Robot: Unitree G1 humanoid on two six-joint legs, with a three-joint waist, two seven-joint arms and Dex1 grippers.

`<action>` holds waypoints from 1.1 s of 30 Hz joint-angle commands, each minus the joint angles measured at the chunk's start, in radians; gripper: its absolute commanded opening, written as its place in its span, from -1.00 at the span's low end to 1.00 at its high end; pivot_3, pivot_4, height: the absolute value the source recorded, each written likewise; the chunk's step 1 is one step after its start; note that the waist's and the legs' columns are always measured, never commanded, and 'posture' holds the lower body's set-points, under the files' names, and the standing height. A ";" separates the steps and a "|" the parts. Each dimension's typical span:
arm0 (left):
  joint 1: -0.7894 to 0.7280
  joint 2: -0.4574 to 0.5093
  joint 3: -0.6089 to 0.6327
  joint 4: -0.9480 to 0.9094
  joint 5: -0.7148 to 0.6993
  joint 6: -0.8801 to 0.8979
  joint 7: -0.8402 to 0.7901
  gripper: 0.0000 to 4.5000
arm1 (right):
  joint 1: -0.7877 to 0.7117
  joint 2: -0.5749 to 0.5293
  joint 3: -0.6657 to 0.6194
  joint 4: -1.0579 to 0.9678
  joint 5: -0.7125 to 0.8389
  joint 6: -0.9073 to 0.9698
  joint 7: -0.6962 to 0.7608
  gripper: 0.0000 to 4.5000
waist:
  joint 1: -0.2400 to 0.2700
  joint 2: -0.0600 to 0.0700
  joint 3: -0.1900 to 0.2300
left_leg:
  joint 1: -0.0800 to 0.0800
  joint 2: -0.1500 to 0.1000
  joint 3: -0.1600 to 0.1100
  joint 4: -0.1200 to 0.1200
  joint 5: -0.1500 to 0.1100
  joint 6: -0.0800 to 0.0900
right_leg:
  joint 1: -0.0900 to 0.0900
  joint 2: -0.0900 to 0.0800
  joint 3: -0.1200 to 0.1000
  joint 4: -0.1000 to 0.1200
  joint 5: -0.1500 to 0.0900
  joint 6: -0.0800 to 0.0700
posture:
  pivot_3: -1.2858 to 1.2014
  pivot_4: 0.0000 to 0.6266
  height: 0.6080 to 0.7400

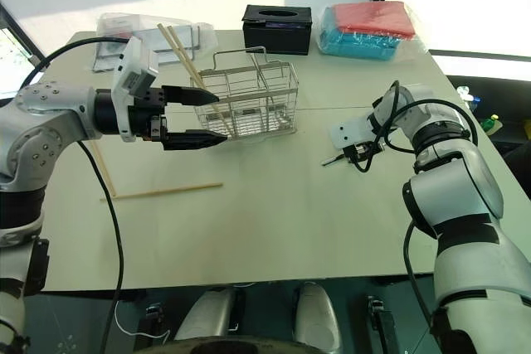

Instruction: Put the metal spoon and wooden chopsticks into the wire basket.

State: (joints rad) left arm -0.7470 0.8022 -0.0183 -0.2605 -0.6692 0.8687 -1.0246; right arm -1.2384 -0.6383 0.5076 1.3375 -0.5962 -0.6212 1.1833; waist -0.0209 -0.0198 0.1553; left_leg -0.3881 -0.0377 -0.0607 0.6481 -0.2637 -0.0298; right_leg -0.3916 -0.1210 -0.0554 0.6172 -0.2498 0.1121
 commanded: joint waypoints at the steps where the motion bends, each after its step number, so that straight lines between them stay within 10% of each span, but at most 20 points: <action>1: -0.023 0.002 0.038 -0.033 -0.022 0.004 0.011 1.00 | -0.008 0.001 -0.008 0.002 0.004 -0.004 -0.004 -0.35 | 0.000 0.000 0.000 | 0.000 0.000 0.000 0.000 0.000 0.000 | 0.000 0.000 0.000 0.000 0.000 0.000 | 0.03 -0.52 -0.10; 4: -0.027 0.001 0.040 -0.027 -0.024 0.002 0.018 1.00 | -0.007 0.000 -0.014 0.003 0.011 -0.003 0.008 -0.99 | 0.000 0.000 0.000 | 0.000 0.000 0.000 0.000 0.000 0.000 | -0.001 0.000 0.000 0.001 0.000 0.000 | 0.03 -0.52 -0.10; 24: -0.084 -0.026 0.029 0.075 0.015 -0.064 0.016 1.00 | -0.031 -0.049 -0.012 -0.021 -0.018 -0.055 -0.087 -0.99 | 0.000 -0.001 -0.001 | 0.001 0.000 0.000 0.000 0.000 -0.001 | 0.000 0.001 0.001 0.002 0.000 0.000 | 0.03 -0.52 -0.10; 33: -0.050 -0.018 0.102 0.056 -0.006 -0.074 0.051 1.00 | -0.067 -0.151 -0.252 -0.151 0.235 0.022 -0.078 -0.99 | 0.001 0.000 0.000 | 0.000 0.000 0.000 0.000 0.000 -0.001 | -0.001 0.001 0.002 0.001 0.000 0.000 | 0.03 -0.52 -0.10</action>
State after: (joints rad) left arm -0.7960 0.7734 0.0311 -0.1736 -0.6639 0.8153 -0.9825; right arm -1.2725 -0.7613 0.3361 1.2469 -0.4489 -0.6396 1.1153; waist -0.0201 -0.0201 0.1552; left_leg -0.3879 -0.0372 -0.0605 0.6475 -0.2633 -0.0306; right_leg -0.3922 -0.1199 -0.0538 0.6182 -0.2498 0.1121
